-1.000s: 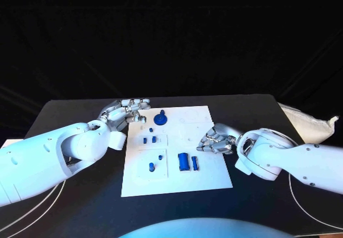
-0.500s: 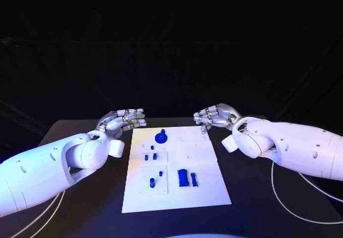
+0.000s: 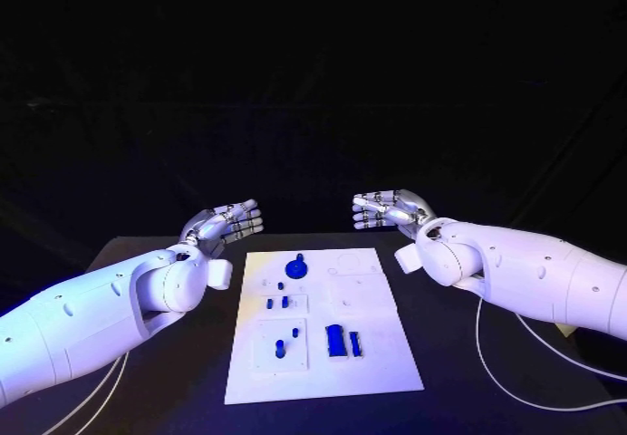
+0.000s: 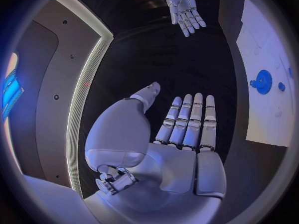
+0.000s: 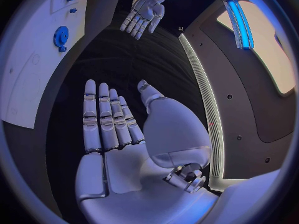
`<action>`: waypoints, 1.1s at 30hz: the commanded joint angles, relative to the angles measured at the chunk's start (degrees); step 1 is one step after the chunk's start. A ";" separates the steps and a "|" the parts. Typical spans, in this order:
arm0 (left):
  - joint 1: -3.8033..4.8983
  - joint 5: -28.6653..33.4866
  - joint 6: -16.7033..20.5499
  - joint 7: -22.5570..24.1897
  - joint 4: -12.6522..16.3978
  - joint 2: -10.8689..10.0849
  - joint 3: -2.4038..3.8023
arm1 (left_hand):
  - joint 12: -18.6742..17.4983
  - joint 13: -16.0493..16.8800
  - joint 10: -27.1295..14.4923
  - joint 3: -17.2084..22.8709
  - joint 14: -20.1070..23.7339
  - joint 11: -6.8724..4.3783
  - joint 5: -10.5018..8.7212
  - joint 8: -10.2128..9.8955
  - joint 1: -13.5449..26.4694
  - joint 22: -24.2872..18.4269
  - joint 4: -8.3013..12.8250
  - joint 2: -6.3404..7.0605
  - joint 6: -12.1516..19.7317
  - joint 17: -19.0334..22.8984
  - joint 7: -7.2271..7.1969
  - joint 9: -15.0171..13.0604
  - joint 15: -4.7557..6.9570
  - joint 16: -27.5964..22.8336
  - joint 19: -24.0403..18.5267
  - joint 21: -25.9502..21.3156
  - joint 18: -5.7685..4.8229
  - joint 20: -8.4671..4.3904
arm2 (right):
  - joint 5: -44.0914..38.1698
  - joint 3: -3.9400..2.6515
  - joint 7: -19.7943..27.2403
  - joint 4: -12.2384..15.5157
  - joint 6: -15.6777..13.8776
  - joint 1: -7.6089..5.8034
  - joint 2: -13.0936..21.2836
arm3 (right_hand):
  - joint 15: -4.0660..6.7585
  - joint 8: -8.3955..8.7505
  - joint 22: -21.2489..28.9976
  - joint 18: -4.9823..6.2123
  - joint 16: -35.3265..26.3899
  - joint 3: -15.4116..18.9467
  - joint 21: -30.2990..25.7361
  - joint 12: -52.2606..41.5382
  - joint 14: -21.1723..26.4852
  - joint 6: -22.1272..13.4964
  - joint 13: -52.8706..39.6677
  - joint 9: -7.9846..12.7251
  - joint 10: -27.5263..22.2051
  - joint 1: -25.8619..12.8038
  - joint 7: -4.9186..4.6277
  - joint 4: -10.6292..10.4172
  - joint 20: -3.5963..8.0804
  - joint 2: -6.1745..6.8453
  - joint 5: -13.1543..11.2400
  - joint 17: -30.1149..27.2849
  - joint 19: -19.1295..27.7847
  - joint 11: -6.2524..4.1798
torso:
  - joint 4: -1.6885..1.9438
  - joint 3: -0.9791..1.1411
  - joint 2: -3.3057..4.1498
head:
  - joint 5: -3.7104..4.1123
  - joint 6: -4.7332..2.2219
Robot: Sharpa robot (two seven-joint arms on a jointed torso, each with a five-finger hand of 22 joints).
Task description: Assemble the parts on the task board
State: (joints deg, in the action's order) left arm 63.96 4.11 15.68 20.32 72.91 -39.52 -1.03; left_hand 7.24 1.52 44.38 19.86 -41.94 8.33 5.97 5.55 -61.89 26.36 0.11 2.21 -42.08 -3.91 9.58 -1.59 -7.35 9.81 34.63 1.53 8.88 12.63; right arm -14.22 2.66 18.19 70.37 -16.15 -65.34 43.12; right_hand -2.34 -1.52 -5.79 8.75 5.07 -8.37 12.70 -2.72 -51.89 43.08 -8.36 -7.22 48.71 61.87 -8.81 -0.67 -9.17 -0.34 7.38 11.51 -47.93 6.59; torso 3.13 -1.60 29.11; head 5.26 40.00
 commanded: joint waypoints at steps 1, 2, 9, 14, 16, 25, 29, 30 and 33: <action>-0.35 -0.49 3.01 1.21 1.60 -0.32 0.11 | -2.39 -1.52 -14.53 -6.49 13.72 -2.75 -1.96 -5.55 20.25 -8.62 -0.11 -2.21 13.78 3.91 -3.14 1.59 2.40 -3.20 -11.32 -1.53 -2.67 -4.15 | 1.32 -0.20 1.24 1.85 -3.31 0.55 0.10 | 2.34 1.52 5.79 -2.88 -5.07 2.78 -4.16 2.72 16.99 -14.10 2.74 2.36 -15.95 -20.25 2.88 0.67 3.00 0.34 -2.42 -3.77 15.69 -2.16 | -0.83 0.43 0.59 | -1.30 -1.37; -0.48 -0.63 3.96 1.52 2.17 -0.50 0.15 | -2.57 -1.52 -15.69 -7.01 14.81 -2.98 -5.97 -5.55 21.86 -9.31 -0.11 -2.21 14.88 3.91 -3.39 1.59 2.60 -3.47 -12.23 -1.53 -2.92 -4.47 | 1.82 -0.30 1.64 2.53 -4.26 0.72 0.16 | 2.34 1.52 5.79 -2.89 -5.07 2.97 -4.50 2.72 18.35 -15.23 2.95 2.56 -17.23 -21.88 3.11 0.67 3.24 0.34 -2.60 -4.07 16.95 -2.33 | -1.08 0.56 0.76 | -1.74 -1.84; -1.84 -2.05 13.95 4.77 8.24 -2.41 0.51 | -7.24 -1.52 -22.56 -10.08 21.27 -4.26 -5.97 -5.55 31.43 -13.39 -0.11 -2.21 21.38 3.91 -4.88 1.59 7.35 -5.02 -17.59 -1.53 -3.90 -6.43 | 7.04 -1.29 5.84 9.71 -14.25 2.60 0.75 | 2.34 1.52 5.79 -3.96 -5.07 4.23 -6.43 2.72 26.36 -21.89 4.24 7.22 -24.73 -31.40 4.48 0.67 4.65 0.34 -7.38 -5.85 24.36 -6.59 | -2.79 1.43 1.85 | -4.69 -5.01; -2.96 -3.23 22.24 7.46 13.28 -3.99 0.81 | -7.24 -1.52 -26.81 -11.99 25.33 -8.33 -5.97 -5.55 37.36 -15.91 -0.11 -2.21 25.42 3.91 -9.58 1.59 7.35 -9.81 -20.91 -1.53 -4.51 -7.62 | 11.24 -2.10 9.21 15.48 -22.27 4.11 1.23 | 2.34 1.52 5.79 -4.61 -5.07 8.37 -7.69 2.72 31.39 -26.06 8.36 7.22 -29.45 -37.40 8.81 0.67 9.17 0.34 -7.38 -6.96 28.98 -6.59 | -3.13 1.60 2.07 | -5.26 -5.62; -3.25 -3.54 24.39 8.16 14.59 -4.40 0.88 | -7.24 -1.52 -28.10 -12.57 26.55 -8.33 -5.97 -5.55 39.17 -16.68 -0.11 -2.21 26.65 3.91 -9.58 1.59 7.35 -9.81 -21.92 -1.53 -4.71 -8.01 | 12.32 -2.30 10.07 16.96 -24.33 4.50 1.35 | 2.34 1.52 5.79 -8.75 -5.07 8.37 -8.06 2.72 32.96 -27.36 8.36 7.22 -30.95 -39.26 8.81 0.67 9.17 0.34 -7.38 -7.31 30.42 -6.59 | -3.13 1.60 2.07 | -5.26 -5.62; -3.80 -4.11 28.43 9.48 17.04 -5.17 1.03 | -7.24 -1.52 -33.21 -14.84 31.36 -8.33 -5.97 -5.55 46.28 -19.72 -0.11 -2.21 31.46 3.91 -9.58 1.59 7.35 -9.81 -25.91 -1.53 -8.88 -12.63 | 14.22 -2.66 11.60 19.58 -27.97 5.18 1.57 | 2.34 1.52 5.79 -8.75 -5.07 8.37 -12.70 2.72 38.89 -32.26 8.36 7.22 -36.49 -46.32 8.81 0.67 9.17 0.34 -7.38 -11.51 35.91 -6.59 | -3.13 1.60 2.07 | -5.26 -5.62; -3.80 -4.11 28.43 9.48 17.04 -5.17 1.03 | -7.24 -1.52 -34.97 -15.57 33.06 -8.33 -5.97 -5.55 48.77 -20.78 -0.11 -2.21 33.16 3.91 -9.58 1.59 7.35 -9.81 -27.21 -1.53 -8.88 -12.63 | 14.22 -2.66 11.60 19.58 -27.97 5.18 1.57 | 2.34 1.52 5.79 -8.75 -5.07 8.37 -12.70 2.72 40.97 -34.01 8.36 7.22 -38.45 -48.80 8.81 0.67 9.17 0.34 -7.38 -11.51 37.82 -6.59 | -3.13 1.60 2.07 | -5.26 -5.62; -3.80 -4.11 28.43 9.48 17.04 -5.17 1.03 | -7.24 -1.52 -35.36 -15.77 33.38 -8.33 -5.97 -5.55 49.28 -21.01 -0.11 -2.21 33.49 3.91 -9.58 1.59 7.35 -9.81 -27.55 -1.53 -8.88 -12.63 | 14.22 -2.66 11.60 19.58 -27.97 5.18 1.57 | 2.34 1.52 5.79 -8.75 -5.07 8.37 -12.70 2.72 41.39 -34.36 8.36 7.22 -38.86 -49.31 8.81 0.67 9.17 0.34 -7.38 -11.51 38.24 -6.59 | -3.13 1.60 2.07 | -5.26 -5.62; -3.80 -4.11 28.43 9.48 17.04 -5.17 1.03 | -7.24 -1.52 -36.37 -19.86 34.35 -8.33 -5.97 -5.55 50.69 -21.61 -0.11 -2.21 34.45 3.91 -9.58 1.59 7.35 -9.81 -28.30 -1.53 -8.88 -12.63 | 14.22 -2.66 11.60 19.58 -27.97 5.18 1.57 | 2.34 1.52 5.79 -8.75 -5.07 8.37 -12.70 2.72 42.54 -35.34 8.36 7.22 -39.93 -50.68 8.81 0.67 9.17 0.34 -7.38 -11.51 39.29 -6.59 | -3.13 1.60 2.07 | -5.26 -5.62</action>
State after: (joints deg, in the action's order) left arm 60.17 0.90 42.92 28.19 89.78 -44.72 -0.06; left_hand 0.33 0.06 10.81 4.08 -10.21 0.11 0.40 0.40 -15.13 6.42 0.01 0.01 -10.29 -0.07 0.20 -0.06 -0.08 0.42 8.64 0.35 0.84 0.46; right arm -0.52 0.04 28.38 89.86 -43.01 -60.19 44.65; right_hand 0.01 -0.20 -0.09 1.22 0.39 -0.47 0.69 -0.35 -12.55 10.43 -0.18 -0.14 11.80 15.04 -0.15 -0.08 -0.12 -0.01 0.30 0.40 -11.60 0.08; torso 0.00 0.01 31.18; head 0.01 34.37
